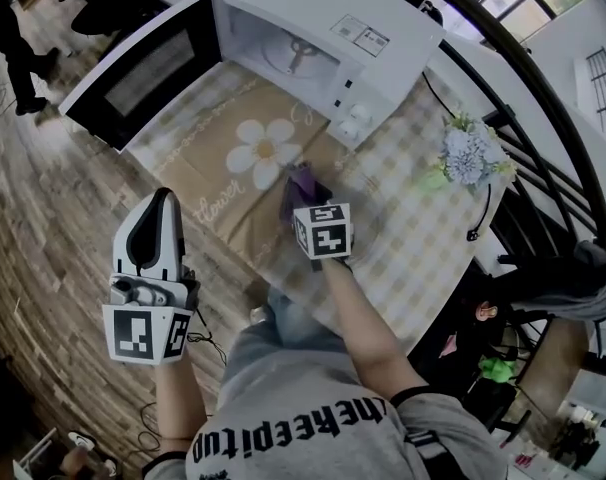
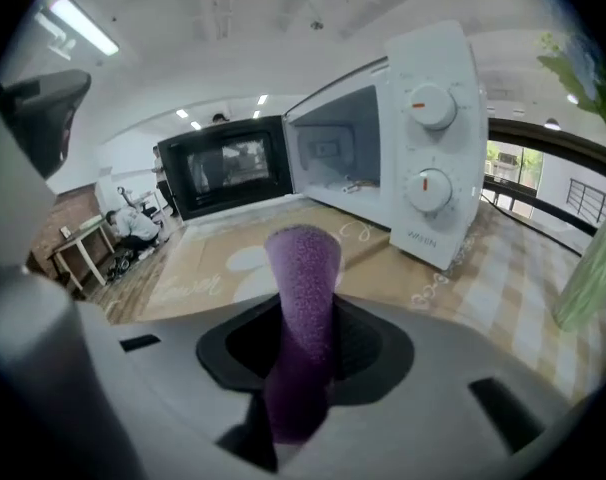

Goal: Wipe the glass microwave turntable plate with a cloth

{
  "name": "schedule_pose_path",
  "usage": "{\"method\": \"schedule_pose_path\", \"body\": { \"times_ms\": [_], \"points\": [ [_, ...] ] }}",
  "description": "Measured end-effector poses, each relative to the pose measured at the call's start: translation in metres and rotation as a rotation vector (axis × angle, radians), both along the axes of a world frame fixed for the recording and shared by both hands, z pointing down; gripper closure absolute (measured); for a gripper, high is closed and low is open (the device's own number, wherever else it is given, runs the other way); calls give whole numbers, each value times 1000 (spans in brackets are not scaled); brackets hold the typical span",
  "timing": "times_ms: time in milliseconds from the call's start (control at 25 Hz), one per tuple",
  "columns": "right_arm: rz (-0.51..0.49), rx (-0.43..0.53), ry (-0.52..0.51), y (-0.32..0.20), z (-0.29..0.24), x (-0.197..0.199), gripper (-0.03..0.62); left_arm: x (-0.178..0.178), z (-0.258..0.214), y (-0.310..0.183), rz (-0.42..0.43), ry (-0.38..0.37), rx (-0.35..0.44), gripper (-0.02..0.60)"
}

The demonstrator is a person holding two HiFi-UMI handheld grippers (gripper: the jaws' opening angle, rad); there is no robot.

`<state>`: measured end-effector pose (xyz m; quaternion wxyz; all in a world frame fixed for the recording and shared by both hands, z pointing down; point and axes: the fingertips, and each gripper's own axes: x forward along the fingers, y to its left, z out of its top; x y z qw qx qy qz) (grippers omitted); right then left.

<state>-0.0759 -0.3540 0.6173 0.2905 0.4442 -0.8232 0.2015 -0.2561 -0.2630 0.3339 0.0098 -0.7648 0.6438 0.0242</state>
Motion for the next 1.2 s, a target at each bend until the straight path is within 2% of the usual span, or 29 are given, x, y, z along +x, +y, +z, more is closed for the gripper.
{"method": "schedule_pose_path", "body": {
  "times_ms": [160, 360, 1000, 1200],
  "points": [
    [-66, 24, 90, 0, 10, -6, 482, 2, 3, -5, -4, -7, -12, 571],
    [-66, 57, 136, -10, 8, 11, 485, 9, 3, -10, 9, -13, -16, 571],
    [196, 27, 232, -30, 13, 158, 485, 23, 5, -14, 56, -8, -15, 571],
    [248, -6, 203, -27, 10, 168, 485, 22, 3, -10, 56, -6, -8, 571]
  ]
}}
